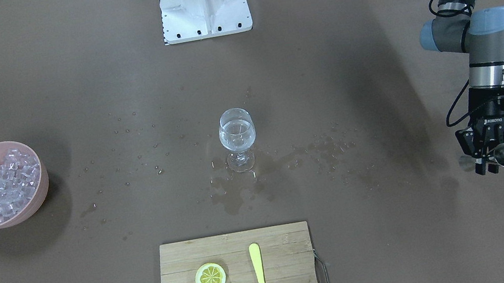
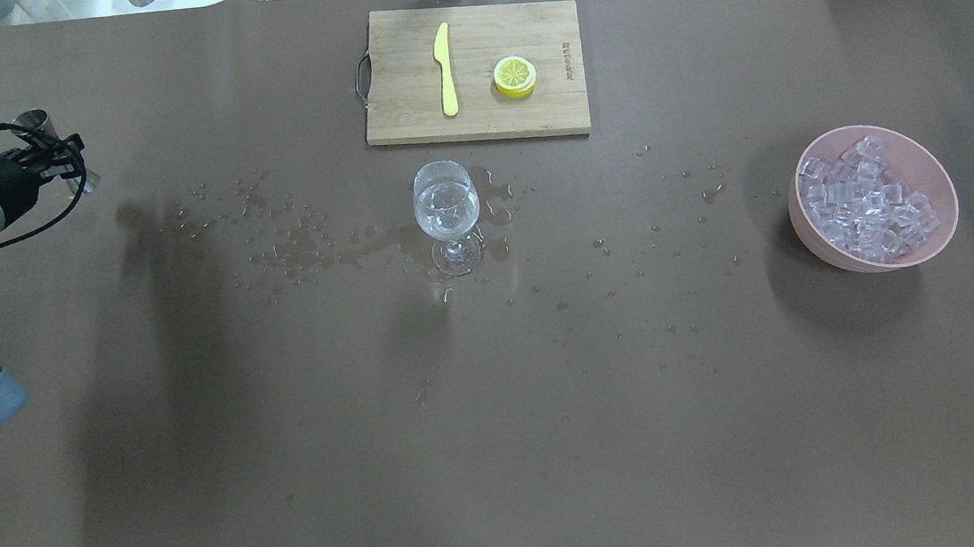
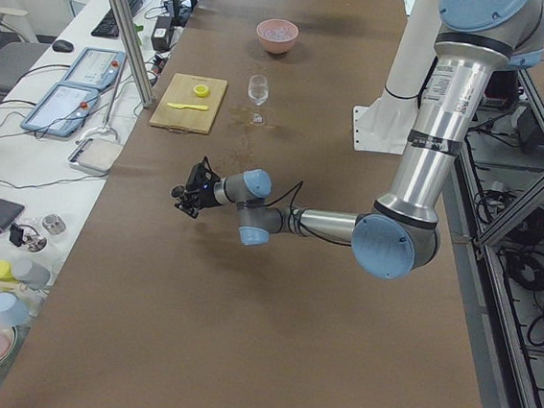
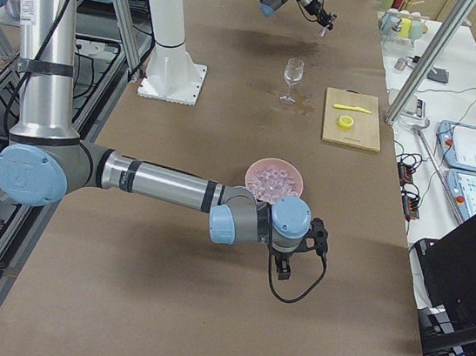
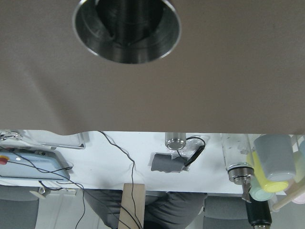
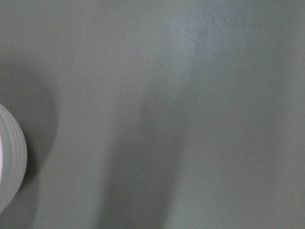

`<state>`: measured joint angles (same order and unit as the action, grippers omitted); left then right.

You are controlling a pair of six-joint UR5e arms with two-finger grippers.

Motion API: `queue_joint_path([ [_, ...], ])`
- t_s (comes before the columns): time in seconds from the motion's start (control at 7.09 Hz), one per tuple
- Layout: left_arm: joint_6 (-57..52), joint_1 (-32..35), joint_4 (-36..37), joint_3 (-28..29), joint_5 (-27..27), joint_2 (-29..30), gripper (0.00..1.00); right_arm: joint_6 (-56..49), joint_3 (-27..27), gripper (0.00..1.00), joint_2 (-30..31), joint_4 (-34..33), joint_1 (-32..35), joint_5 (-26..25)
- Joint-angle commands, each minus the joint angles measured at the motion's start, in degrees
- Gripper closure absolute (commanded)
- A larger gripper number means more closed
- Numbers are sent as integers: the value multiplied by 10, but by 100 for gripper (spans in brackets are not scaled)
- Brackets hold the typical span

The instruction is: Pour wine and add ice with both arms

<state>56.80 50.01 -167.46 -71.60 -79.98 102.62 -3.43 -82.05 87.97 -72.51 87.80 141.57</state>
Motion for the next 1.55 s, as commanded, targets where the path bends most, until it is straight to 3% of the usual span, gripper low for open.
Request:
queue_joint_path([
  [0.0,-1,-1,1,-53,-4,10,100,0,-2,0,1,-1,0,0],
  [0.42,-5,-4,1,-72,-62,43,100,0,0,0,1,-1,0,0],
  [0.56,-6,-7,2,-70,-129,65,100,0,1,0,1,-1,0,0],
  [1.41,-5,-8,-4,-76,-136,89,100,1,1,0,10,-2,0,0],
])
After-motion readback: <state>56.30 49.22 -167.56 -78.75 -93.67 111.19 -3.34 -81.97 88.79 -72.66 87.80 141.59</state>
